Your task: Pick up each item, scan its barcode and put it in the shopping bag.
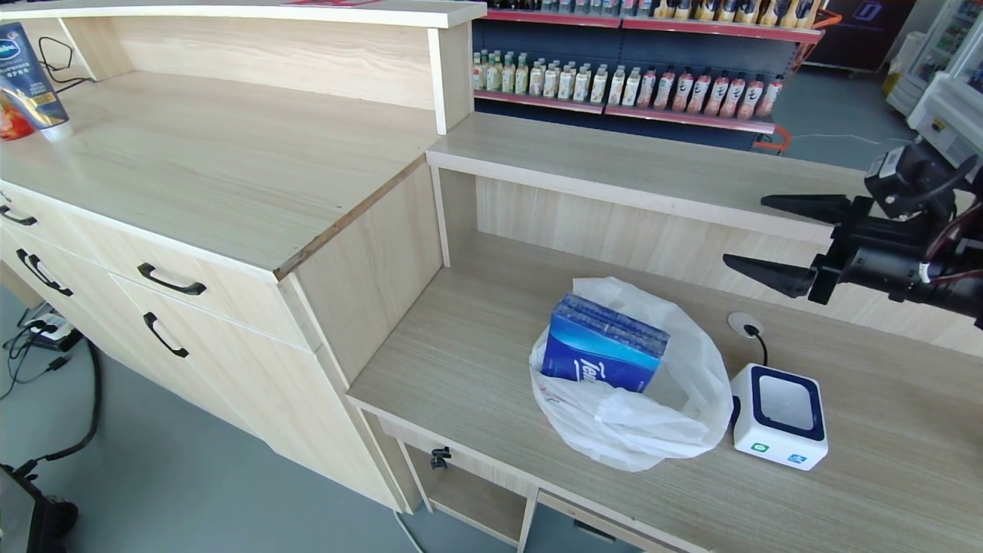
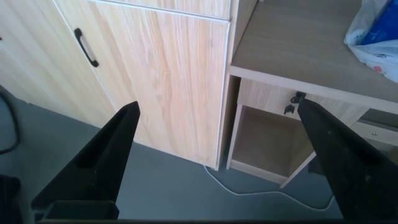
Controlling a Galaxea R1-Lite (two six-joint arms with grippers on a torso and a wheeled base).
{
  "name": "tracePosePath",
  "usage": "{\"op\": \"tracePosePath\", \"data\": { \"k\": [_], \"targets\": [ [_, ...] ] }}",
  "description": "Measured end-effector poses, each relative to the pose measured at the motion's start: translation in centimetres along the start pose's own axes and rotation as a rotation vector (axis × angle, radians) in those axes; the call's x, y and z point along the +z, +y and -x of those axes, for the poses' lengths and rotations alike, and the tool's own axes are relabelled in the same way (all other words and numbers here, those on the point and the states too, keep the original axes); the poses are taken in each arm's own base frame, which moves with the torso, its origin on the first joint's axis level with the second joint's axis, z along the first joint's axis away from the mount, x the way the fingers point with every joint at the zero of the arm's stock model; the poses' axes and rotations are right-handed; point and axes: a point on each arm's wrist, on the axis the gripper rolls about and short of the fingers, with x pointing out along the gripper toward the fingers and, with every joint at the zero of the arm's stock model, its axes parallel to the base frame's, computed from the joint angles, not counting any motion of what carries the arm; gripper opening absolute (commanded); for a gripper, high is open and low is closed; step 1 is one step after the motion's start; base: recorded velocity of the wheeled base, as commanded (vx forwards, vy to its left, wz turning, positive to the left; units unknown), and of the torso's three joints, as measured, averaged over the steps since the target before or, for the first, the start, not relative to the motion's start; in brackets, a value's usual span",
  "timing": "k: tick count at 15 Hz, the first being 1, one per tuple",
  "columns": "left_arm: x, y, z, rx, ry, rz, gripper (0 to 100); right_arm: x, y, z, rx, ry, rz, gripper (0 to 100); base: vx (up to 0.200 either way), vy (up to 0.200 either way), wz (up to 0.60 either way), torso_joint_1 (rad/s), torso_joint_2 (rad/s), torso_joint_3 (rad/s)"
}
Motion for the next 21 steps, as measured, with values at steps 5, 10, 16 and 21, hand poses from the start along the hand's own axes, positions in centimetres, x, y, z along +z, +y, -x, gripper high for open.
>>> {"op": "tracePosePath", "data": {
  "k": [5, 10, 16, 21],
  "targets": [
    [0.0, 0.0, 0.0, 0.000, 0.000, 0.000, 100, 0.8, 4.2, 8.8, -0.556, 0.533, -0.220, 100, 0.000, 0.000, 0.00, 0.000, 0.00, 0.000],
    [0.0, 0.0, 0.0, 0.000, 0.000, 0.000, 100, 0.4, 6.7, 11.7, -0.625, 0.600, -0.224, 100, 0.000, 0.000, -0.36, 0.002, 0.00, 0.000],
    [0.0, 0.0, 0.0, -0.001, 0.000, 0.000, 100, -0.8, 5.0, 13.4, -0.737, 0.665, -0.186, 100, 0.000, 0.000, -0.50, 0.001, 0.00, 0.004],
    [0.0, 0.0, 0.0, 0.000, 0.000, 0.000, 100, -4.2, 3.0, 15.0, -0.816, 0.792, -0.282, 100, 0.000, 0.000, 0.00, 0.000, 0.00, 0.000]
  ]
}}
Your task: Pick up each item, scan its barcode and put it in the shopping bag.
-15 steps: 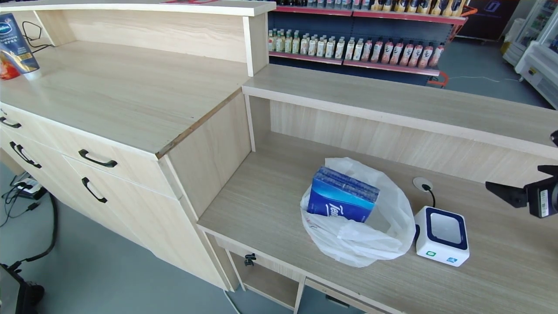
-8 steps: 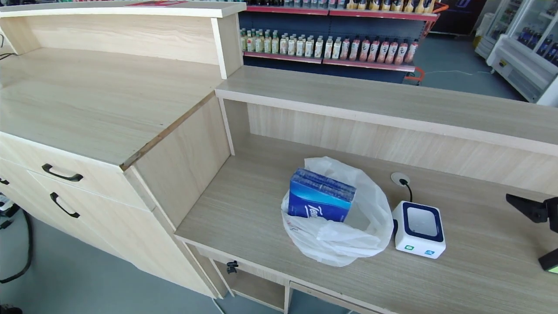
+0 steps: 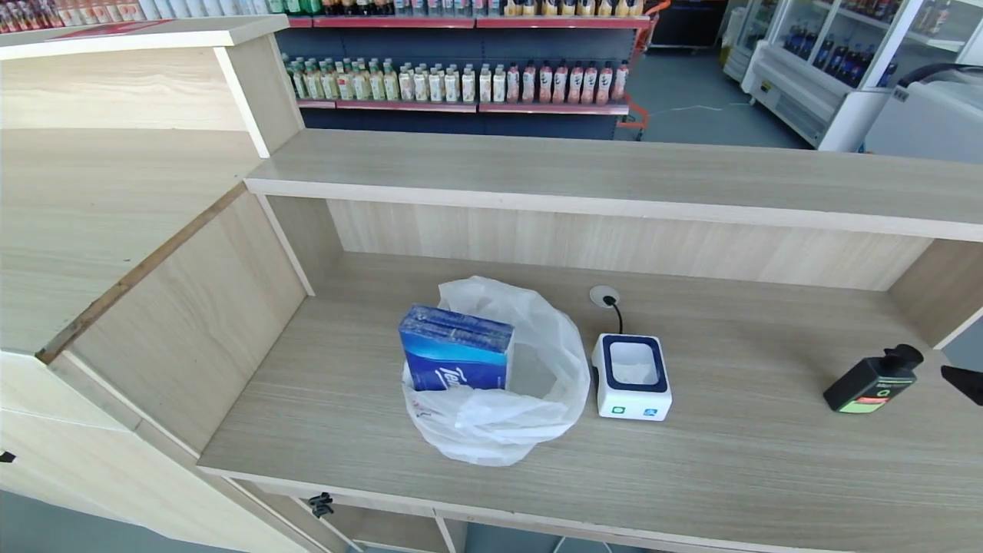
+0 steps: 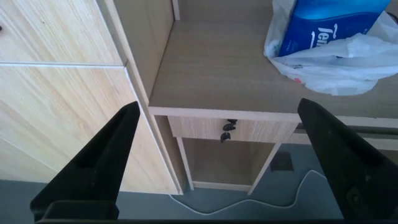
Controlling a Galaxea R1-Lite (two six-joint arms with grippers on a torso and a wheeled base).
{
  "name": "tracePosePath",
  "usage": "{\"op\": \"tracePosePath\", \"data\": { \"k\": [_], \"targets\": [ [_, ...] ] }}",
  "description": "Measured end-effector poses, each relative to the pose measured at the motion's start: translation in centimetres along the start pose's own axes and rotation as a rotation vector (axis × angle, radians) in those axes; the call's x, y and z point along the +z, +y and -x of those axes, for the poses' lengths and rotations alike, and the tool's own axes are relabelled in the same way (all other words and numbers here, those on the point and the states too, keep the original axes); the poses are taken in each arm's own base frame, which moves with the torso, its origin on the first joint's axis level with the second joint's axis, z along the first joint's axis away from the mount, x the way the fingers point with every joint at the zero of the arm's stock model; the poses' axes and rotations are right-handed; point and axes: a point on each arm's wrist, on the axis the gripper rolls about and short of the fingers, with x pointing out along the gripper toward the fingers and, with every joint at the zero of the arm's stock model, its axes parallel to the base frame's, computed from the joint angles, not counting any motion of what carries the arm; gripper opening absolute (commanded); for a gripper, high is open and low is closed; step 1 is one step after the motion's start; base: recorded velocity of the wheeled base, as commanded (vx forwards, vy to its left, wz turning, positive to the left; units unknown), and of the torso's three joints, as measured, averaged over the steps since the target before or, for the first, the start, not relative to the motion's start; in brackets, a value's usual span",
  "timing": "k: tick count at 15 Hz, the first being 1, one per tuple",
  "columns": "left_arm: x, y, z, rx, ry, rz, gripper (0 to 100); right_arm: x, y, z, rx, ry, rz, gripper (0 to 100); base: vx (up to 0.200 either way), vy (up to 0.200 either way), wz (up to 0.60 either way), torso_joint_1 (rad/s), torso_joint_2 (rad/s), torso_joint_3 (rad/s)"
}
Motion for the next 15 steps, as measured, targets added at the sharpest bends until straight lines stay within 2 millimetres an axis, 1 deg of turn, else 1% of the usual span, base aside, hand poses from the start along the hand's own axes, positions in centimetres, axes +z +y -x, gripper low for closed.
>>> {"op": "tracePosePath", "data": {
  "k": [2, 4, 5, 6, 8, 11, 13, 15],
  "targets": [
    [0.0, 0.0, 0.0, 0.000, 0.001, 0.000, 100, -0.4, -0.7, -2.2, 0.019, 0.031, -0.016, 100, 0.000, 0.000, 0.00, 0.000, 0.00, 0.000],
    [0.0, 0.0, 0.0, 0.000, 0.001, 0.000, 100, -0.2, -1.2, -4.6, 0.096, 0.005, 0.002, 100, 0.000, 0.000, 0.00, 0.000, 0.00, 0.000],
    [0.0, 0.0, 0.0, 0.000, 0.000, 0.000, 100, -0.2, -1.5, -5.6, 0.126, -0.003, 0.034, 100, 0.000, 0.000, 0.00, 0.000, 0.00, 0.000],
    [0.0, 0.0, 0.0, 0.000, 0.000, 0.000, 100, -0.5, -1.8, -6.2, 0.135, 0.015, 0.046, 100, 0.000, 0.000, 0.00, 0.000, 0.00, 0.000],
    [0.0, 0.0, 0.0, 0.000, 0.000, 0.000, 100, -1.6, -2.2, -6.5, 0.132, 0.055, 0.046, 100, 0.000, 0.000, 0.00, 0.000, 0.00, 0.000],
    [0.0, 0.0, 0.0, 0.000, 0.000, 0.000, 100, -3.7, -2.5, -6.2, 0.123, 0.118, 0.047, 100, 0.000, 0.000, 0.00, 0.000, 0.00, 0.000],
    [0.0, 0.0, 0.0, 0.000, 0.000, 0.000, 100, -4.2, -2.7, -6.3, 0.121, 0.133, 0.049, 100, 0.000, 0.000, 0.00, 0.000, 0.00, 0.000],
    [0.0, 0.0, 0.0, 0.000, 0.000, 0.000, 100, -4.5, -3.0, -6.9, 0.130, 0.137, 0.062, 100, 0.000, 0.000, 0.00, 0.000, 0.00, 0.000]
  ]
}}
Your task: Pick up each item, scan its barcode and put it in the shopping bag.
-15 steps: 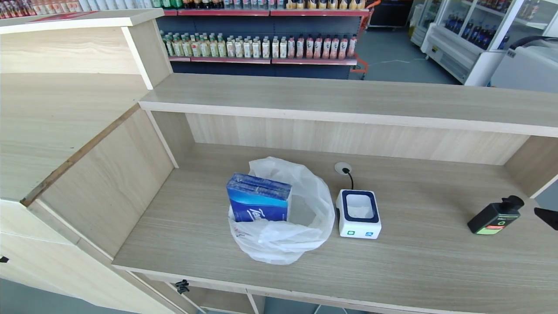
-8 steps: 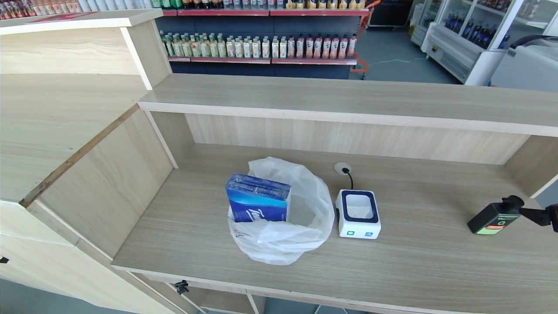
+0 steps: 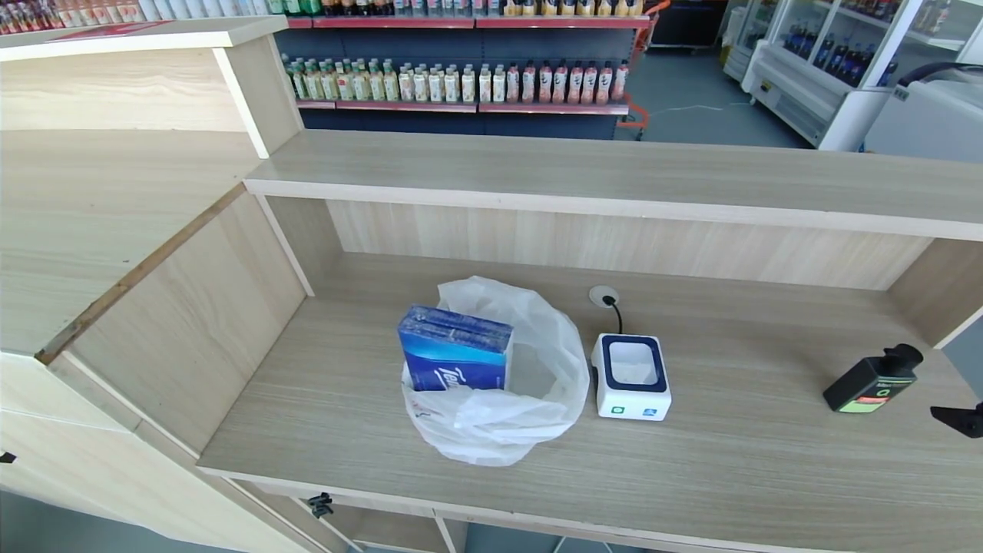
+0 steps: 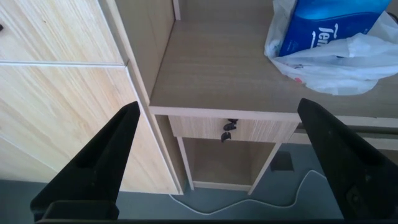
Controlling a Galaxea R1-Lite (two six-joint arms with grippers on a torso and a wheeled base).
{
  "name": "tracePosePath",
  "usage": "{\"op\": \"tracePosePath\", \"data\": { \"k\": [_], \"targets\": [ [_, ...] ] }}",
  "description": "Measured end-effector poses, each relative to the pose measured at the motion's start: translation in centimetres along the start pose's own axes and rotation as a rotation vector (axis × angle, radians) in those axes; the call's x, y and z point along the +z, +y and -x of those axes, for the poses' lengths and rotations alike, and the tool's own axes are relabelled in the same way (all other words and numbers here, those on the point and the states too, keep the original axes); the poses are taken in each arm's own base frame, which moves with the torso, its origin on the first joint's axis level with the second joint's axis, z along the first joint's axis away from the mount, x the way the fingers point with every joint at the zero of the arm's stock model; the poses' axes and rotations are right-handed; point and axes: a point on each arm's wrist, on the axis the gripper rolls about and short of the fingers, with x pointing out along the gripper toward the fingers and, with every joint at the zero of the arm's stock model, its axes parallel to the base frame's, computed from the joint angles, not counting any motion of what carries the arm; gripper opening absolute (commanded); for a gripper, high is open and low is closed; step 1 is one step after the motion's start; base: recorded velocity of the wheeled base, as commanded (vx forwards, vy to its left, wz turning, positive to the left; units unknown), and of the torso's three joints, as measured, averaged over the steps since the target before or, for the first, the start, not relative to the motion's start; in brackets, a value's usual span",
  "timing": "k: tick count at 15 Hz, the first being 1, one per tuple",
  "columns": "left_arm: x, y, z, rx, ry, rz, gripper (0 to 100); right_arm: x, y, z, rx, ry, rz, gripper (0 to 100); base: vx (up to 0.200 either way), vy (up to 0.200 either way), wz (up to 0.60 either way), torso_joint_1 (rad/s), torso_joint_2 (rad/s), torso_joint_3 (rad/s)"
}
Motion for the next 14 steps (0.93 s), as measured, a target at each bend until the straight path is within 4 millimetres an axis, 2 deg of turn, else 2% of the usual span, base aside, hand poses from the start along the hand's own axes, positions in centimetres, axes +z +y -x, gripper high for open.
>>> {"op": "tracePosePath", "data": {
  "k": [6, 14],
  "targets": [
    [0.0, 0.0, 0.0, 0.001, 0.000, 0.000, 100, -0.1, -1.8, -3.0, 0.075, -0.039, 0.012, 100, 0.000, 0.000, 0.00, 0.000, 0.00, 0.000],
    [0.0, 0.0, 0.0, 0.000, 0.001, 0.000, 100, -0.1, -2.3, -5.9, 0.197, -0.111, 0.048, 100, 0.000, 0.000, 0.00, 0.000, 0.00, 0.000]
  ]
}}
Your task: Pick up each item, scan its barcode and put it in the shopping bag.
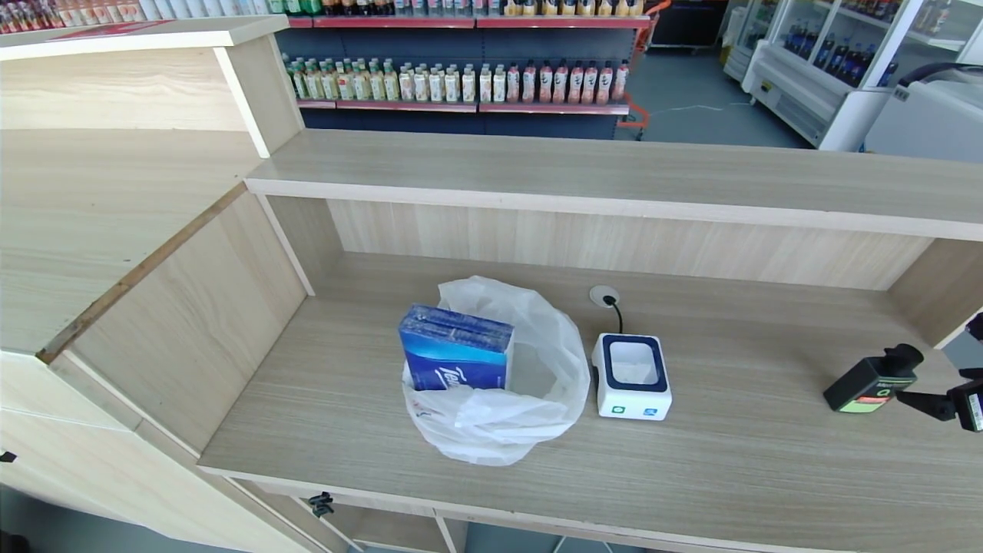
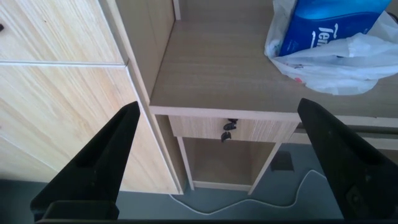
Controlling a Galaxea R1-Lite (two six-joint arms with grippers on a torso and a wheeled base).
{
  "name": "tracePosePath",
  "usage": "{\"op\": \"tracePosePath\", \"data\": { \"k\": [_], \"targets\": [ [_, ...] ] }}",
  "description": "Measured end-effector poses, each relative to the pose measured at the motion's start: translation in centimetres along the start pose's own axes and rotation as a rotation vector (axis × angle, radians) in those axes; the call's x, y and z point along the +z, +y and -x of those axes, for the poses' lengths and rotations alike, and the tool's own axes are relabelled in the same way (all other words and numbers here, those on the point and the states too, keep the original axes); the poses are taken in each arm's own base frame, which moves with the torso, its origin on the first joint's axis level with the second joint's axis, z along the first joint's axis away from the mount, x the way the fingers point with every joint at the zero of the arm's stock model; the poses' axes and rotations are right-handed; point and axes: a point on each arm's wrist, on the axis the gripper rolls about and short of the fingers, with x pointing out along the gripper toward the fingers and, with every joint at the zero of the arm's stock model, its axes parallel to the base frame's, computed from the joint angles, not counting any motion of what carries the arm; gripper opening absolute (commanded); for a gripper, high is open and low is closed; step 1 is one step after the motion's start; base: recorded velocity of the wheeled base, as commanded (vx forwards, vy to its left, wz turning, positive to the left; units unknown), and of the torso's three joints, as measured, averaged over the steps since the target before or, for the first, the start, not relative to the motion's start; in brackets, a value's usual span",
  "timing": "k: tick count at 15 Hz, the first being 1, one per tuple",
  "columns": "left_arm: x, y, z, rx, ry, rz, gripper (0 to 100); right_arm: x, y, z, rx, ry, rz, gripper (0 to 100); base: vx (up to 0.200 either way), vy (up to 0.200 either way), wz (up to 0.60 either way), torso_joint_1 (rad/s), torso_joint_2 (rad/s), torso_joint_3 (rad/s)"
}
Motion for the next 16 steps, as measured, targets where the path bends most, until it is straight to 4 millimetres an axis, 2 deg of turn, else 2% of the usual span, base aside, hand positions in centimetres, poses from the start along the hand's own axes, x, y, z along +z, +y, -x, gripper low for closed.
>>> {"op": "tracePosePath", "data": {
  "k": [8, 16],
  "targets": [
    [0.0, 0.0, 0.0, 0.000, -0.001, 0.000, 100, 0.9, 1.3, -2.3, 0.148, -0.065, 0.019, 100, 0.000, 0.000, 0.00, 0.000, 0.00, 0.000],
    [0.0, 0.0, 0.0, 0.000, 0.000, 0.000, 100, 1.0, 0.7, -4.7, 0.207, -0.119, 0.066, 100, 0.000, 0.000, 0.00, 0.000, 0.00, 0.000]
  ]
}}
